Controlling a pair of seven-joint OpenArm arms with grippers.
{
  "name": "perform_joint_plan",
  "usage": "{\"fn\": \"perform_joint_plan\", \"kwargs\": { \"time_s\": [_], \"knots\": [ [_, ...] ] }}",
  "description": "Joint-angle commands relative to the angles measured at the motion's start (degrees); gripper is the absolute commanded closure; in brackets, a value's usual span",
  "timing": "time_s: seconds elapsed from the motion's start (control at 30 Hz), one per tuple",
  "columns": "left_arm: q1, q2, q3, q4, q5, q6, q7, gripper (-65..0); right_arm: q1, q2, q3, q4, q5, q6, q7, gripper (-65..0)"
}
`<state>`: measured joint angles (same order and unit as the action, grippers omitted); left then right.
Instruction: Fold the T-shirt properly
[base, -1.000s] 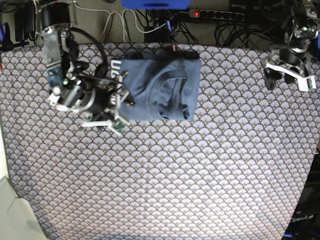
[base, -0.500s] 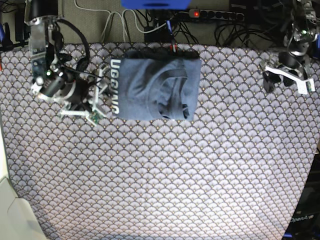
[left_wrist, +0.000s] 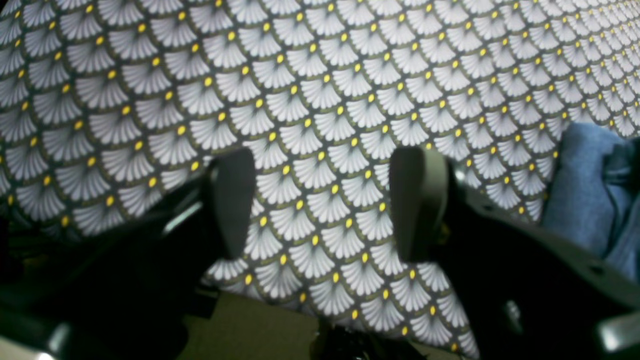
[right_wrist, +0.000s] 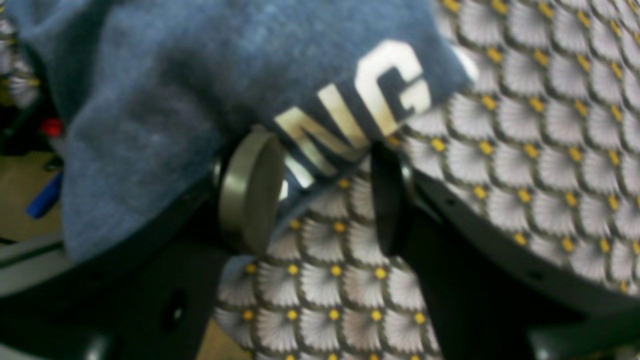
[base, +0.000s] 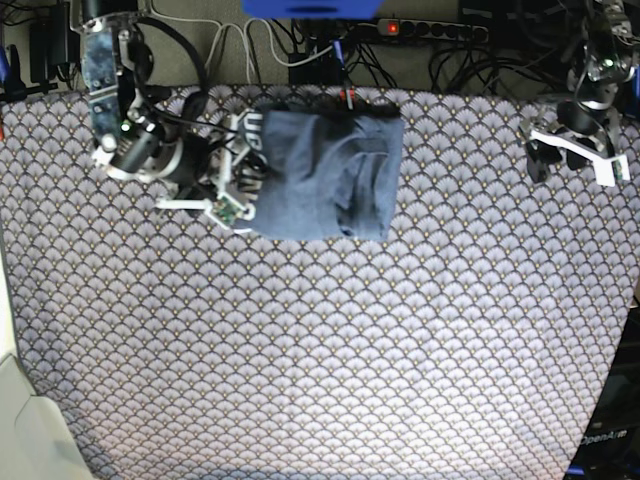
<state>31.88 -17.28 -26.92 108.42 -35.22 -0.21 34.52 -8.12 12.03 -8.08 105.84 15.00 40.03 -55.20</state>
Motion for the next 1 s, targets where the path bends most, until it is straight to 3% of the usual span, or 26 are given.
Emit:
{"fn": "perform_joint_plan", "kwargs": {
  "time_s": [0.0,0.43,0.6,0.8,0.97],
  "knots": [
    [0.3,-0.7,-0.6,1.2,-0.3,-0.1,-1.2,-41.3,1.7,0.1,-0.7,0.7,0.9,0.0,1.3,-32.4],
    [1.9,-0.7,-0.6,1.3,-0.3,-0.1,-1.2,-41.3,6.4,0.8,-2.2,-5.7,0.3,0.0,1.3,-32.4],
    [1.7,-0.8,-0.6,1.3,-0.3,-0.1,-1.2,-41.3,5.2,1.0,-2.1,-1.7,-5.8,0.0,1.0,-32.4],
    [1.3,-0.8,-0.6,1.3,-0.3,-0.1,-1.2,-41.3,2.4,0.9,-2.0,6.7,-6.5,0.0,0.5,-32.4],
    [1.3,-0.8,-0.6,1.3,-0.3,-0.1,-1.2,-41.3,3.8,-3.9,-3.5,7.9,-6.5,0.0,-4.2,-32.4]
  ]
}}
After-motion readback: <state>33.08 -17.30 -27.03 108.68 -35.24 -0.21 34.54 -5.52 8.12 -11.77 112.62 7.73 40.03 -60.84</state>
